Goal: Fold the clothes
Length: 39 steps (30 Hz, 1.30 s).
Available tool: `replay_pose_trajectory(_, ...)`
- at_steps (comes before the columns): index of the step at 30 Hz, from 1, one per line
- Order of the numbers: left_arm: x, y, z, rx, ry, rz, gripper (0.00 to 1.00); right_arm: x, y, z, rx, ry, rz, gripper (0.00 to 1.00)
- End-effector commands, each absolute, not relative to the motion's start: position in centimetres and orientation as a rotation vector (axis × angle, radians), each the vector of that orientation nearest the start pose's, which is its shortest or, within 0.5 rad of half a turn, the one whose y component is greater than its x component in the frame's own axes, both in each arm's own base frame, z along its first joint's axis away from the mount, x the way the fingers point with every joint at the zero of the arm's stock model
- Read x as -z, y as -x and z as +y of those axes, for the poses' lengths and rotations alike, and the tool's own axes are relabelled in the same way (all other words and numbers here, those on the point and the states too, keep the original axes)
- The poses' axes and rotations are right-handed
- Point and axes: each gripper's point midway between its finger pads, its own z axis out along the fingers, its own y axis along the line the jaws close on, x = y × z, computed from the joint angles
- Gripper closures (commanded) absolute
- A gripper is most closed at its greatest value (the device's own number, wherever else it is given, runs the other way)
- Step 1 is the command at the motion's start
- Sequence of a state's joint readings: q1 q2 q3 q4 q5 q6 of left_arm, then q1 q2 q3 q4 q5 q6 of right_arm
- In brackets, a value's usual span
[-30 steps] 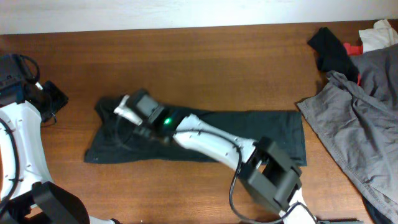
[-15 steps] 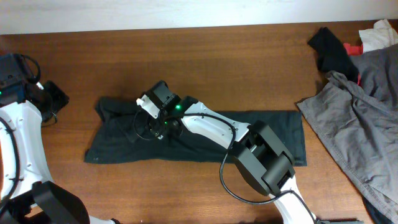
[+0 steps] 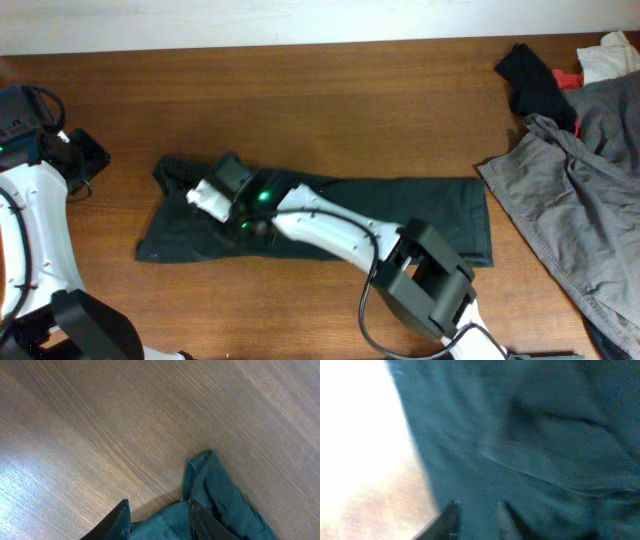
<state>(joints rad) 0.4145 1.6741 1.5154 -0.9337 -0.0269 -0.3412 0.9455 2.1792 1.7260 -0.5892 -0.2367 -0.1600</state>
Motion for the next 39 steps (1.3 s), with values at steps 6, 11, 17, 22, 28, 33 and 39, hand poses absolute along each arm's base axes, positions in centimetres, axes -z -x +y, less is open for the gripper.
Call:
replay_pose_trajectory(6,-17.2,-37.5,17.3,-0.090,1.014,2.476,0.62,-6.8,-26.8,50.7,-0.696,1.414,2.167,0.86)
replay_pose_trajectory(11,-17.2,-37.5,17.3,-0.089,1.013,2.473,0.62,-4.4,-27.5,51.7,-0.703,1.406,2.150,0.85)
replay_pose_trajectory(17,-17.2,-37.5,17.3,-0.087,1.013,2.473,0.62,-3.8,-28.7,52.7,-0.707,1.329,2.134,0.85)
replay_pose_trajectory(22,-17.2,-37.6,17.3,-0.084,1.012,2.474,0.62,-4.0,-32.6,50.8,-0.463,1.216,2.134,0.85)
replay_pose_trajectory(28,-17.2,-37.6,17.3,-0.083,1.012,2.473,0.62,-4.2,-36.6,48.1,-0.362,1.125,2.152,0.84)
replay_pose_trajectory(33,-17.2,-37.6,17.2,-0.074,1.010,2.474,0.62,-5.6,-40.2,46.5,-0.356,1.028,2.132,0.81)
replay_pose_trajectory(39,-17.1,-37.8,16.7,-0.042,1.001,2.478,0.62,-7.7,-43.7,45.0,-0.350,0.944,2.114,0.31)
